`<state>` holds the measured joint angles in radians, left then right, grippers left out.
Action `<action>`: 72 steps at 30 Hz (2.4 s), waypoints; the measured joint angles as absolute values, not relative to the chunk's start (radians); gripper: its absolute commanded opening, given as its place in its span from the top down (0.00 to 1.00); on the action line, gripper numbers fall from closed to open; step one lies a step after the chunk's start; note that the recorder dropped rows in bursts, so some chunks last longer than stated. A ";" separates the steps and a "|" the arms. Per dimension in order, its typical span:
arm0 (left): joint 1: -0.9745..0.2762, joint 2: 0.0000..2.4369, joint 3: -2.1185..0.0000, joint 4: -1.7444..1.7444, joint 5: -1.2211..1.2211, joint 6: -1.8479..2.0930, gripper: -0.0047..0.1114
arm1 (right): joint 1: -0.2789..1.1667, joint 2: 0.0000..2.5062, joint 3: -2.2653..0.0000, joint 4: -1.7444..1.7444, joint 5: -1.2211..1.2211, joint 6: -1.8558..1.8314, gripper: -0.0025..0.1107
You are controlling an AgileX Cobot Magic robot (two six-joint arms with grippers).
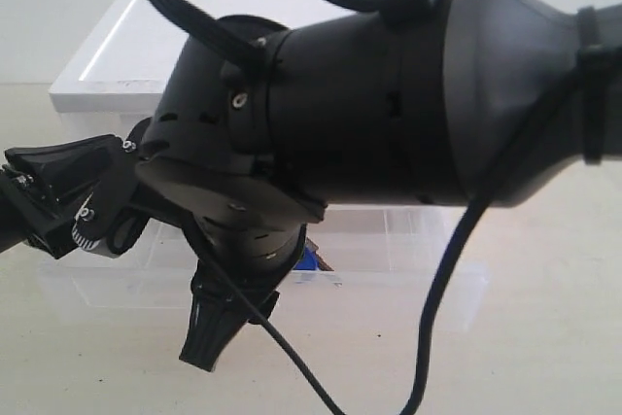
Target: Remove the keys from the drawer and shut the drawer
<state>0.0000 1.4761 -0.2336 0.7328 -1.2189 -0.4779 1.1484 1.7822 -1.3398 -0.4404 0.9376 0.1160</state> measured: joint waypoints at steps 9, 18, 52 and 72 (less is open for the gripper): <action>0.000 1.436 -0.227 0.731 -1.219 -0.478 0.92 | 1.150 1.775 -1.340 -0.291 1.003 0.008 0.48; 0.000 1.436 -0.227 0.731 -1.219 -0.478 0.92 | 1.156 1.591 -1.340 -0.283 0.910 0.112 0.48; 0.000 1.436 -0.227 0.760 -1.219 -0.511 0.92 | 0.959 1.844 -1.340 -0.325 0.832 0.646 0.31; 0.000 1.436 -0.227 0.760 -1.219 -0.511 0.92 | 0.949 1.862 -1.344 -0.315 0.796 0.498 0.91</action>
